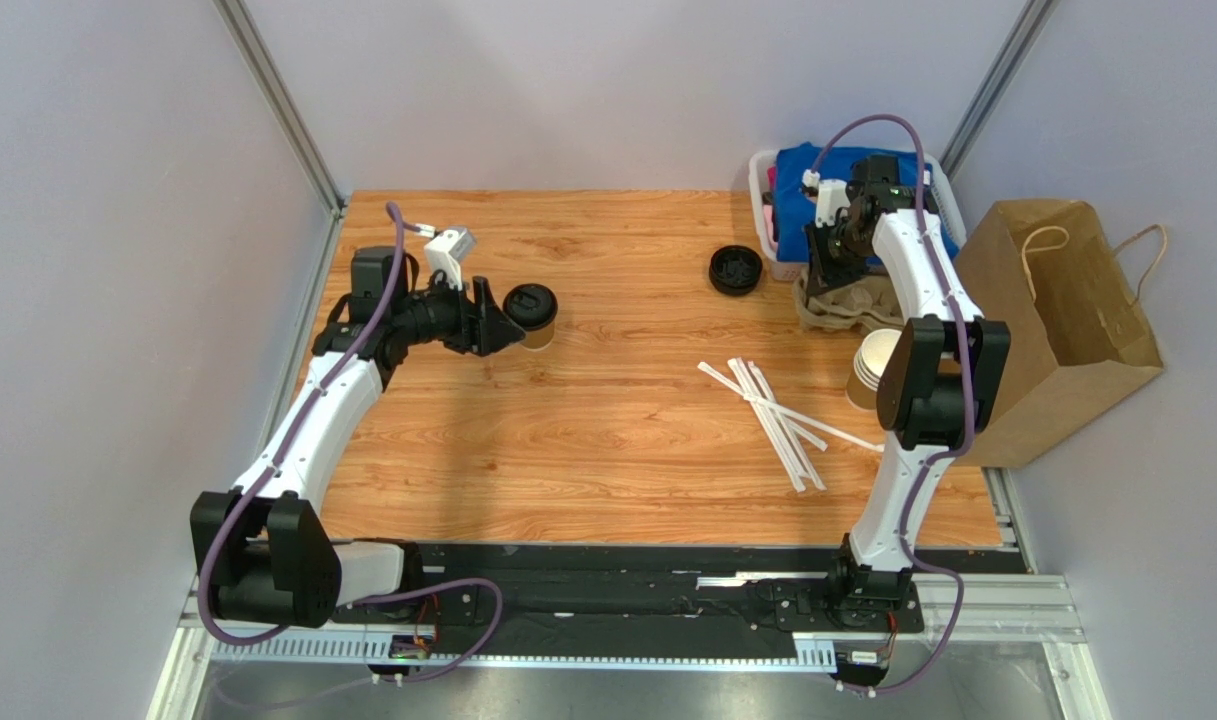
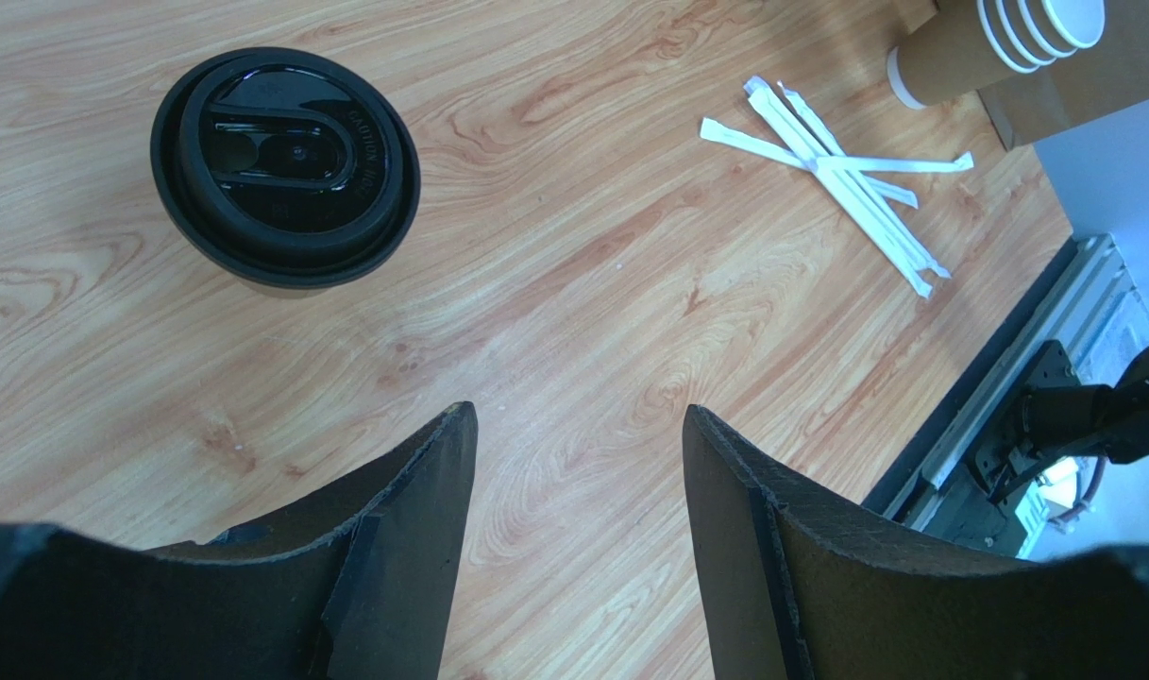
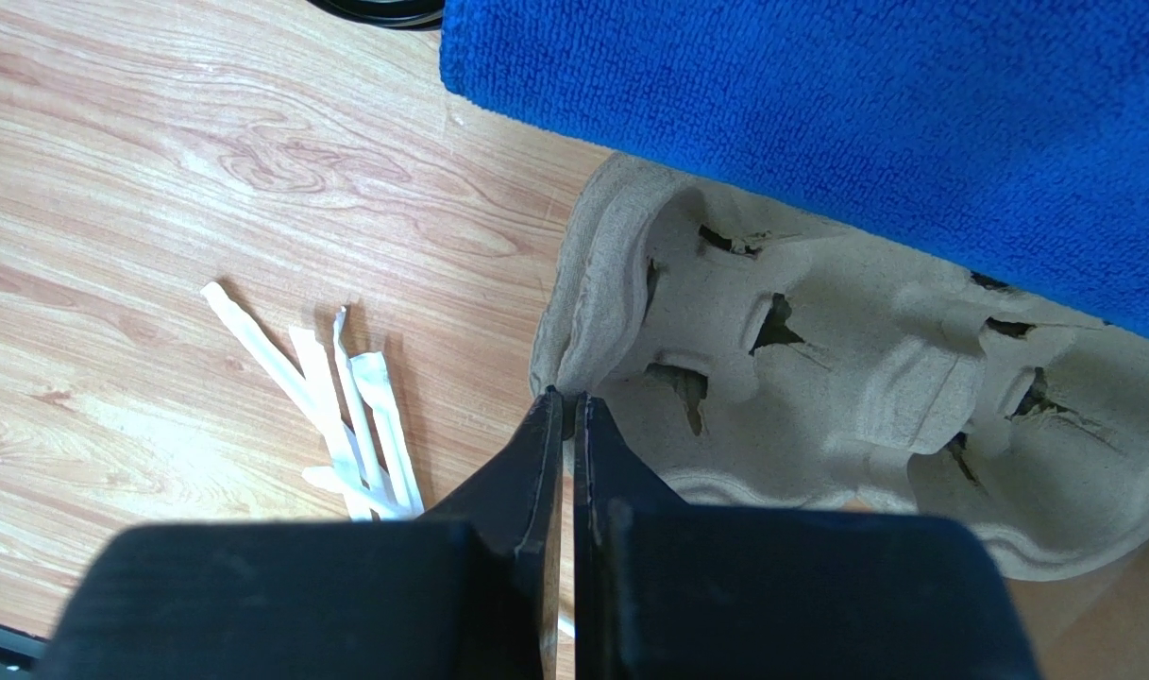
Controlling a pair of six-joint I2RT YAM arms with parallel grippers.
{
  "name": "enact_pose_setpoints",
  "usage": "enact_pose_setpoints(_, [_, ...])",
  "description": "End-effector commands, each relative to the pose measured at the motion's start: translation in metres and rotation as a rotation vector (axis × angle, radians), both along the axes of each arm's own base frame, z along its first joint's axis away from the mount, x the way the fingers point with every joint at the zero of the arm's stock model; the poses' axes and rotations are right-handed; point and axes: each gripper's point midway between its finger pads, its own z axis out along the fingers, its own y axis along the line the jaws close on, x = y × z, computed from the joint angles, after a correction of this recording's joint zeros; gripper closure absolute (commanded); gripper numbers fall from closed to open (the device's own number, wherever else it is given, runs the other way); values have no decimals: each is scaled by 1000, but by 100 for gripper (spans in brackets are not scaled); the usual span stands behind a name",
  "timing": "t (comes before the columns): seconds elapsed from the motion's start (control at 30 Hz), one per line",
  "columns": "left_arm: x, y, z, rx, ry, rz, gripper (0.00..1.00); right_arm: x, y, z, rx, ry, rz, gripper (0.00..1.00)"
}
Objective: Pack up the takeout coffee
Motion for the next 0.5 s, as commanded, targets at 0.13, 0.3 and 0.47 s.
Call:
enact_pose_setpoints(0.13, [9,-3,23,-14,-74,-14,36,6,1,53,4,-149,0,100])
enact_pose_setpoints(0.3, [11,-3,23,-15,-72,-11,36,-3,-6,73,-34,-217,-25,100])
enact_pose_setpoints(0.47, [13,-4,22,-21,-67,-9,36,-13,-11,87,-70,-266,-37,100])
